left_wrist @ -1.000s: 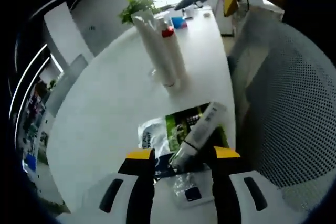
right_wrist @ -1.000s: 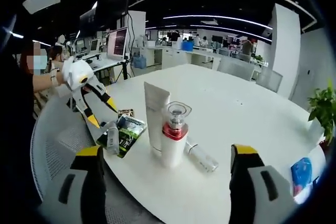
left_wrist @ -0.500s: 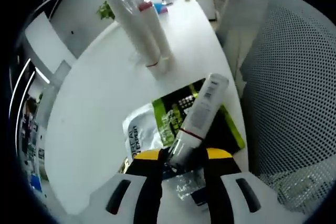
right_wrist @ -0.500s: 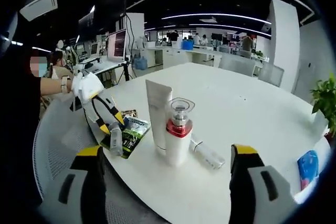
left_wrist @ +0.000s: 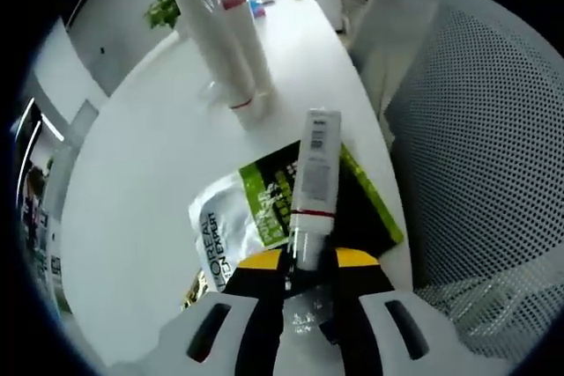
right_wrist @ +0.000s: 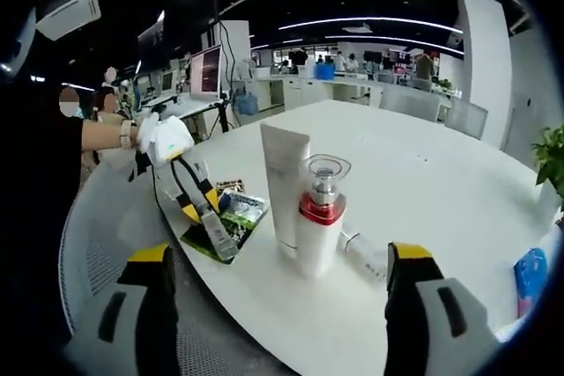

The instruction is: Arrange the skincare products in the storage area until every visible bottle or jar stands upright without overlapping.

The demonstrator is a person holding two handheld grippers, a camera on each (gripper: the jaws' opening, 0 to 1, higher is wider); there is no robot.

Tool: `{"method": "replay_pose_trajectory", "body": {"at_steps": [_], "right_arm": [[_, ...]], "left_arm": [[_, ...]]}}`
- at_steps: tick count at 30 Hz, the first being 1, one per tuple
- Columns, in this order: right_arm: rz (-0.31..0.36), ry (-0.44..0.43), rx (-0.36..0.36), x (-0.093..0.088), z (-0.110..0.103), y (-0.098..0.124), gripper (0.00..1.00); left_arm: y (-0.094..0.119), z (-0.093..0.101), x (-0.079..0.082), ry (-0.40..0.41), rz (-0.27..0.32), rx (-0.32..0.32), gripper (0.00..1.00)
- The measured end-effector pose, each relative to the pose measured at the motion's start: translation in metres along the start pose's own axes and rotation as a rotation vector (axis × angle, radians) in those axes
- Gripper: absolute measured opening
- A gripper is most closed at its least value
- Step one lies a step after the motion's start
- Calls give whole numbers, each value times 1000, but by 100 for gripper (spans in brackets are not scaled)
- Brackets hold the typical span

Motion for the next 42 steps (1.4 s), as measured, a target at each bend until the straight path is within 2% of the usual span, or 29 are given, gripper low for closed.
{"method": "replay_pose_trajectory", "body": {"at_steps": [3,5,10,14,16,18,20,22,27,30,34,42], "right_arm": [[-43,26,64,-8,-11,0,100],[-70,10,110,-13,-19,-1,99],[-78,8,166,-19,-32,-7,81],[-64,82,217,-17,-42,-15,61],[-75,150,271,-17,-48,-22,52],[-92,165,291,-19,-51,-32,45],[-100,204,336,-20,-54,-43,43],[-119,237,347,-21,-54,-52,41],[-190,388,375,-26,-57,-73,41],[-201,405,376,-29,-57,-83,36],[-193,469,361,-27,-54,-91,33],[-186,455,374,-26,-55,-97,25]], "left_arm": [[4,1,4,49,-2,2,16],[7,1,9,30,-1,15,16],[13,1,28,10,22,44,16],[16,3,47,-34,26,63,15],[17,4,53,-44,34,64,15],[17,5,60,-55,40,60,15],[16,5,64,-76,35,62,15],[16,4,68,-72,36,63,15],[17,8,82,-98,35,76,15],[19,10,91,-123,39,97,15],[20,14,99,-156,27,91,15],[20,15,120,-228,-38,70,15]]}}
Point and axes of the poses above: the point that each gripper's makers call its tool centre point, and the gripper's own axes: y roughly backward along the fingers, z roughly to its right, x roughly out of its top, the point moved 6 cm from there along y, roughly backward along the fingers, and after that the axes turned 11 degrees about z, right-handed, at the moved point
